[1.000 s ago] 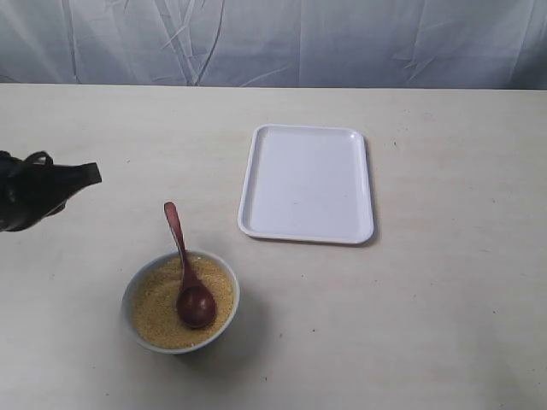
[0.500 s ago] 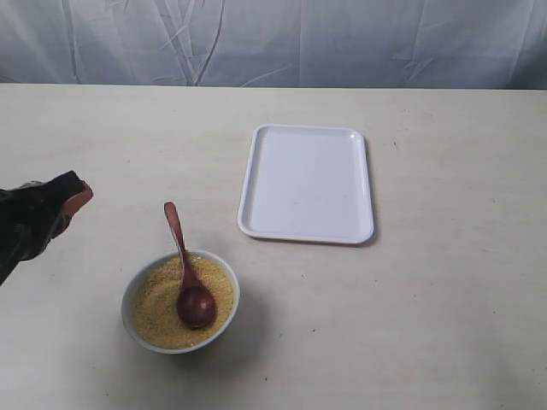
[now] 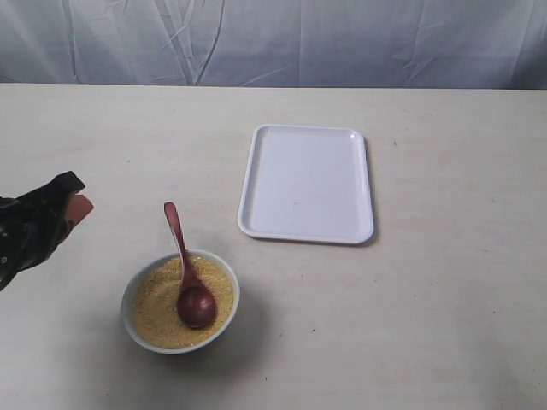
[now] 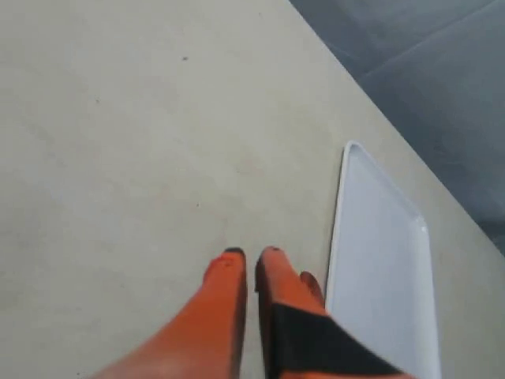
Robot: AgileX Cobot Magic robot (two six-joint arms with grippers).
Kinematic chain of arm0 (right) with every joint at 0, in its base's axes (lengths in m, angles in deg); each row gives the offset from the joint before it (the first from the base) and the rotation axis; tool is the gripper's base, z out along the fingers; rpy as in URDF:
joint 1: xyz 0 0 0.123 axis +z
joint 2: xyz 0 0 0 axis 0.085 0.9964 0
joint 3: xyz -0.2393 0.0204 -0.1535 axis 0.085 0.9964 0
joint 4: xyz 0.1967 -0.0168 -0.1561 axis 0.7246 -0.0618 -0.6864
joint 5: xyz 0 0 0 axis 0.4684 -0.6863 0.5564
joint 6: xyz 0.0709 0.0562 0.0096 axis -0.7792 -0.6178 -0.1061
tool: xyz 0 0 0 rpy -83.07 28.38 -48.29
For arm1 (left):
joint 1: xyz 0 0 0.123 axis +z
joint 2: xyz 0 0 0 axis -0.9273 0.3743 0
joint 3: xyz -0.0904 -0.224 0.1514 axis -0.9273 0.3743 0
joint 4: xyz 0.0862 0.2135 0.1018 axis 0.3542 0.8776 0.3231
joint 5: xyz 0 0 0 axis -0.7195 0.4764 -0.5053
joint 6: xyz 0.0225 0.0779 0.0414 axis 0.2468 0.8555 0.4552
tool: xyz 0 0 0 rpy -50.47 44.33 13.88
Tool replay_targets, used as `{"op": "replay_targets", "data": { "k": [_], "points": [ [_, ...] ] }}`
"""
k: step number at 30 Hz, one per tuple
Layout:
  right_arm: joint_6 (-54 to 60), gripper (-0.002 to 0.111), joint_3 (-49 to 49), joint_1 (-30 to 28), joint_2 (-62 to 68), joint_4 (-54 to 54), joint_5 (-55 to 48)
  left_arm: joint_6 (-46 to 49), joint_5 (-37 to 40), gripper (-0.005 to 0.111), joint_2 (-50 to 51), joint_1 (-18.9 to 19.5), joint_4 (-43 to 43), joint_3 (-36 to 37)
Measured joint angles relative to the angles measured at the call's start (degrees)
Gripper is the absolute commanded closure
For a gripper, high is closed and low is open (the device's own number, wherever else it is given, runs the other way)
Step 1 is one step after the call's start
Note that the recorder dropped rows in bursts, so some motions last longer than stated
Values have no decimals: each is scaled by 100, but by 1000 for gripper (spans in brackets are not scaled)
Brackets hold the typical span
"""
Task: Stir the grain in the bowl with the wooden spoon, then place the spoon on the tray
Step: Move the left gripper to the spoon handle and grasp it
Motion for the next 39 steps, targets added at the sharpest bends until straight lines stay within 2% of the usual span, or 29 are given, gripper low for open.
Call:
{"op": "replay_targets", "data": {
  "k": [6, 9, 14, 17, 19, 24, 28, 32, 39],
  "points": [
    [0, 108, 0, 0, 0, 0, 0, -1195, -876, 98, 579, 524, 2396, -315],
    [0, 108, 0, 0, 0, 0, 0, -1466, -1048, 92, 778, 843, 2931, -335],
    [0, 108, 0, 0, 0, 0, 0, -1731, -1076, 70, 938, 1416, 4146, -487],
    [0, 108, 0, 0, 0, 0, 0, -1975, -1247, 69, 1085, 1785, 4701, -757],
    [0, 108, 0, 0, 0, 0, 0, -2114, -1399, 69, 1298, 1889, 5000, -935],
    [0, 108, 0, 0, 0, 0, 0, -2192, -2008, 52, 2130, 1888, 5515, -1347],
    [0, 108, 0, 0, 0, 0, 0, -2217, -2610, 52, 2750, 1888, 5914, -1729],
    [0, 108, 0, 0, 0, 0, 0, -2333, -2859, 52, 3322, 1888, 6231, -2060],
    [0, 108, 0, 0, 0, 0, 0, -2344, -3320, 52, 3713, 1888, 6433, -2247]
  ]
}}
